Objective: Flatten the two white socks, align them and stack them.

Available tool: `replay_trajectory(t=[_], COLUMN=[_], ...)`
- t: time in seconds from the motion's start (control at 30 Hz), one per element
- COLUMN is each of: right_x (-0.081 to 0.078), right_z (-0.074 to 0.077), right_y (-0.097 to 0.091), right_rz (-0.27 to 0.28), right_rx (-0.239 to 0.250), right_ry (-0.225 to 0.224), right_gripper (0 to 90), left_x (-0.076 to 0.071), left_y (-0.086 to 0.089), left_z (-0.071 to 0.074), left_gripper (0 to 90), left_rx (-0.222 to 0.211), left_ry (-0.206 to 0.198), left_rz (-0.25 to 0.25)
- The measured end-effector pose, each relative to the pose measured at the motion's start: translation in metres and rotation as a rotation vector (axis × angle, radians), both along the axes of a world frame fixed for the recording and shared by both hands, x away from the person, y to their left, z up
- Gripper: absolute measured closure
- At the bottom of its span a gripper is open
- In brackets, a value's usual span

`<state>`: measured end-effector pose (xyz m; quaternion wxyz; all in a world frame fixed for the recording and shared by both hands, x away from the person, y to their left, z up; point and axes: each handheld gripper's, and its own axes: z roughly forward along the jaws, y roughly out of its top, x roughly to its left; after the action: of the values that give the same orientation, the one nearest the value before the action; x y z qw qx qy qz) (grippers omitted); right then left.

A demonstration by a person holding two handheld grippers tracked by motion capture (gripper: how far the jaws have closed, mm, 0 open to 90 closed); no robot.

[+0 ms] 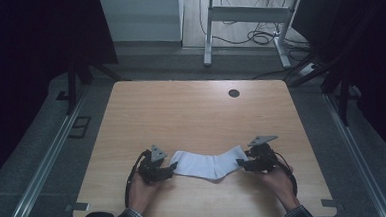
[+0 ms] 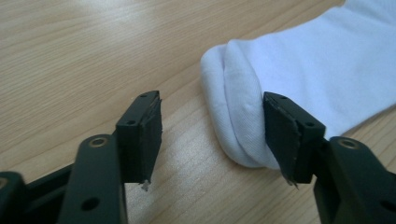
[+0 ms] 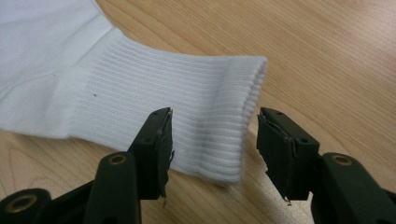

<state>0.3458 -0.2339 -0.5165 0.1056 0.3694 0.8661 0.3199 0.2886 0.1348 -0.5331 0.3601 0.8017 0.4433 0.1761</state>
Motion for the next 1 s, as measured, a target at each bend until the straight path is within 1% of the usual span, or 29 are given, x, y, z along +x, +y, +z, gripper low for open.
replay_trajectory(t=[0.07,0.17,0.23,0.3,0.33,0.4,0.43,0.47,0.53,0.6,0.7,0.77,0.8,0.93,1.0], right_x=[0.0,0.0,0.0,0.0,0.0,-0.001,-0.001,-0.002,-0.002,-0.003,-0.004,-0.004,-0.005,-0.005,-0.006], right_z=[0.0,0.001,0.001,0.003,0.003,0.005,0.005,0.007,0.008,0.011,0.013,0.014,0.017,0.02,0.022], right_y=[0.0,-0.001,0.0,0.0,0.0,0.0,0.0,0.001,0.0,-0.001,-0.003,-0.005,-0.009,-0.016,-0.024], right_rz=[0.001,-0.001,-0.001,0.001,0.001,0.011,0.011,0.014,0.017,0.014,0.008,0.006,0.0,-0.017,-0.034], right_rx=[0.002,0.004,0.006,0.01,0.01,0.018,0.018,0.019,0.02,0.007,0.018,0.017,0.025,0.032,0.042], right_ry=[0.0,-0.01,-0.012,-0.019,-0.019,-0.028,-0.028,-0.04,-0.042,-0.058,-0.063,-0.066,-0.071,-0.081,-0.096], right_gripper=[41.7,38.8,38.3,36.2,36.2,33.7,33.7,32.0,31.0,28.4,27.2,25.9,25.3,24.4,23.3], left_x=[0.001,0.002,0.002,0.002,0.002,0.002,0.002,0.002,0.001,0.0,0.0,-0.001,-0.001,-0.002,-0.002], left_y=[0.002,0.004,0.005,0.006,0.006,0.007,0.007,0.008,0.009,0.011,0.013,0.015,0.017,0.022,0.025], left_z=[0.0,0.0,0.001,0.003,0.003,0.005,0.005,0.005,0.007,0.01,0.012,0.015,0.017,0.021,0.023], left_gripper=[38.0,32.8,31.6,29.1,27.7,25.5,24.1,23.2,22.7,20.8,19.4,18.5,17.3,16.0,15.5], left_rx=[-0.03,-0.07,-0.084,-0.111,-0.111,-0.127,-0.127,-0.127,-0.133,-0.139,-0.137,-0.13,-0.12,-0.12,-0.118], left_ry=[0.011,0.026,0.024,0.021,0.021,0.024,0.024,0.025,0.025,0.016,0.008,0.001,-0.006,-0.017,-0.027], left_rz=[-0.005,-0.004,-0.006,-0.007,-0.007,-0.009,-0.009,-0.01,-0.012,-0.014,-0.016,-0.019,-0.024,-0.021,-0.022])
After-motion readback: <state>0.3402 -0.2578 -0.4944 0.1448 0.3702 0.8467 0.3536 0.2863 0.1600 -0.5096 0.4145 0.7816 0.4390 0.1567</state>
